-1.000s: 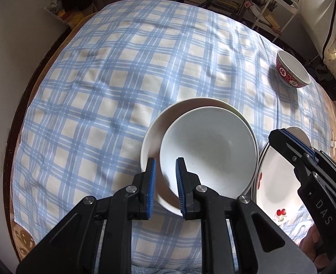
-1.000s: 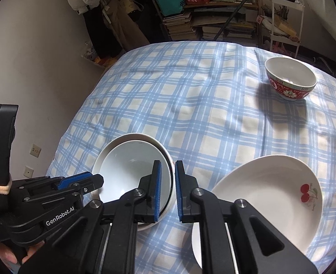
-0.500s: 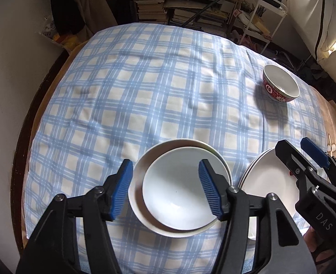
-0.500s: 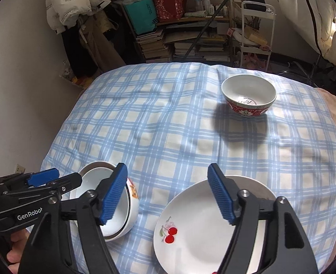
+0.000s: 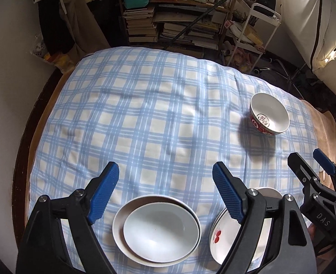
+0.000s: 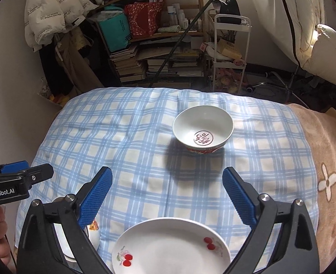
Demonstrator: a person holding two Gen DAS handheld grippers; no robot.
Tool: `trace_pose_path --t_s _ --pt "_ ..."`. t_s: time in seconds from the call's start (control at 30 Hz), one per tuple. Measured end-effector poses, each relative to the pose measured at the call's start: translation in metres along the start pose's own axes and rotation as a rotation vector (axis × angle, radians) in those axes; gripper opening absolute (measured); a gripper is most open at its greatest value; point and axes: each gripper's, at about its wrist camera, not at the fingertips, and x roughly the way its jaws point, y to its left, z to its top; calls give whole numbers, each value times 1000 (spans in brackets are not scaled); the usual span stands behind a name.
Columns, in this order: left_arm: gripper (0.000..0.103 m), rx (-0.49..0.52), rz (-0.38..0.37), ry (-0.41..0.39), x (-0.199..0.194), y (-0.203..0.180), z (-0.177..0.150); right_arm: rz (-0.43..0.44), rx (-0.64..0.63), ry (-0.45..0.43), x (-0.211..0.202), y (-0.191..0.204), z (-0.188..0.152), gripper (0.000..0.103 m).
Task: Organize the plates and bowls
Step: 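Reach both tools toward the white bowl with the red stamp mark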
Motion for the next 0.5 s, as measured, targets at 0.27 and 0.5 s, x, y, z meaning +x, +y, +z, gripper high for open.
trace_pose_path --t_s 0.27,0.5 --pt "83 46 -4 -52 7 -38 40 -55 -12 -31 6 -30 34 101" --pt "83 103 -41 -56 15 -70 72 -84 -3 -5 23 -58 66 101"
